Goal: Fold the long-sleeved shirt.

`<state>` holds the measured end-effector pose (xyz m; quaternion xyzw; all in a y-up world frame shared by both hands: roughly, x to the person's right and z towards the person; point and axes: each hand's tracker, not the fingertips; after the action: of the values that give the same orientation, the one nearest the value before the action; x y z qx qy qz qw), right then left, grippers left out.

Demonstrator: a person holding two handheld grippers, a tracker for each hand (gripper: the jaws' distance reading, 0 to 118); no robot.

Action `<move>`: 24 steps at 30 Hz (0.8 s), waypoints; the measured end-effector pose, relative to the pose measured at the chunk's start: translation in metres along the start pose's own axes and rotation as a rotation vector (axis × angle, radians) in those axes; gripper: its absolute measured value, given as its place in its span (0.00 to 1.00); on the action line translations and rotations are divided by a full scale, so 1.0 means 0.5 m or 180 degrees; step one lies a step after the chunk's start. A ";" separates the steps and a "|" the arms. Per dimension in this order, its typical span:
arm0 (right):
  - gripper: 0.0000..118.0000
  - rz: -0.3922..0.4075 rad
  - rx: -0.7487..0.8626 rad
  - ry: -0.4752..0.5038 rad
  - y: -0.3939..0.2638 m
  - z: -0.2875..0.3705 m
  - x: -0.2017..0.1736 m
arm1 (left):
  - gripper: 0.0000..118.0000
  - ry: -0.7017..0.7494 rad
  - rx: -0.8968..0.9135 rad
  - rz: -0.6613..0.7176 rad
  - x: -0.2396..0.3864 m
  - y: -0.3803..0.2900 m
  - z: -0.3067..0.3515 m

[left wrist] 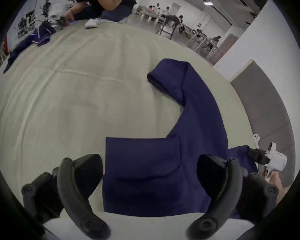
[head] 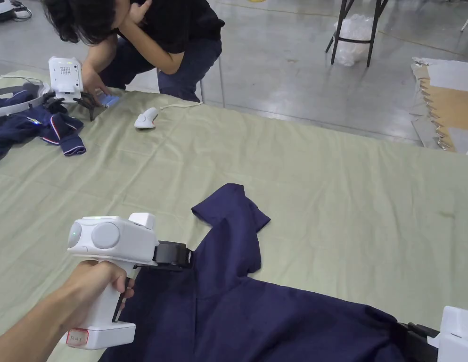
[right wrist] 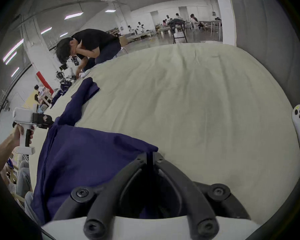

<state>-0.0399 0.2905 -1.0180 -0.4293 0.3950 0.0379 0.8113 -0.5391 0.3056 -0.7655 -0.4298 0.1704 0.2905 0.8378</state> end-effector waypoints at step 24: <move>0.03 -0.0078 -0.0034 0.0043 -0.003 -0.013 0.005 | 0.63 -0.0418 -0.0003 -0.0434 0.047 -0.030 -0.032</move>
<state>-0.0413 0.2842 -1.0206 -0.4387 0.3949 0.0271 0.8067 -0.5123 0.2936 -0.7779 -0.4208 0.0853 0.2605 0.8648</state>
